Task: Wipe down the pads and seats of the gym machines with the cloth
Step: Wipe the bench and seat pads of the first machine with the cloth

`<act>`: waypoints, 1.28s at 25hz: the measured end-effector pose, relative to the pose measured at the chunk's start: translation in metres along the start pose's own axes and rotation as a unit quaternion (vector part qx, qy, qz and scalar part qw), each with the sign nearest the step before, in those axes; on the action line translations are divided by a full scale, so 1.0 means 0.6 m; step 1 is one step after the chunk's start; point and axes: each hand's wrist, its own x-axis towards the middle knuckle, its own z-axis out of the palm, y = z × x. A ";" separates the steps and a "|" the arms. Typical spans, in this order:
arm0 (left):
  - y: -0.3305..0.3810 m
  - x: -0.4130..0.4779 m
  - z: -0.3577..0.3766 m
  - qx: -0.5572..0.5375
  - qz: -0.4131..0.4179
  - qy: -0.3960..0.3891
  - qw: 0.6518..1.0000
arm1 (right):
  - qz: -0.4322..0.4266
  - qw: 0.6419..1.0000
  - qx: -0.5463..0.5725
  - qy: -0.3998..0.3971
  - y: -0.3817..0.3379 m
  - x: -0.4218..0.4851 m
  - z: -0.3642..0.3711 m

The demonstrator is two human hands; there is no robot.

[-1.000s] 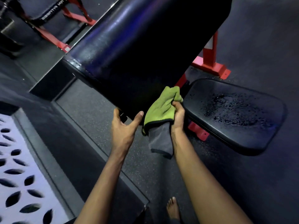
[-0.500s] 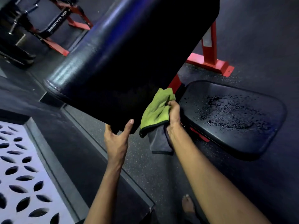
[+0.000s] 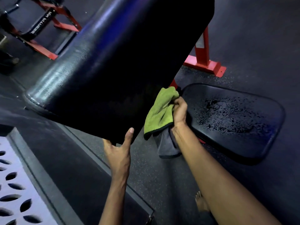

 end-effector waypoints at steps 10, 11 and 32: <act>0.002 -0.012 0.036 -0.021 -0.030 0.021 0.999 | 0.011 0.998 -0.028 -0.054 -0.052 0.046 0.027; 0.002 -0.015 0.036 -0.028 -0.032 0.022 0.999 | 0.005 0.998 -0.019 -0.057 -0.068 0.057 0.029; 0.084 -0.029 0.228 -0.411 -0.282 0.185 0.847 | 0.161 0.972 -0.115 -0.122 -0.124 0.095 -0.018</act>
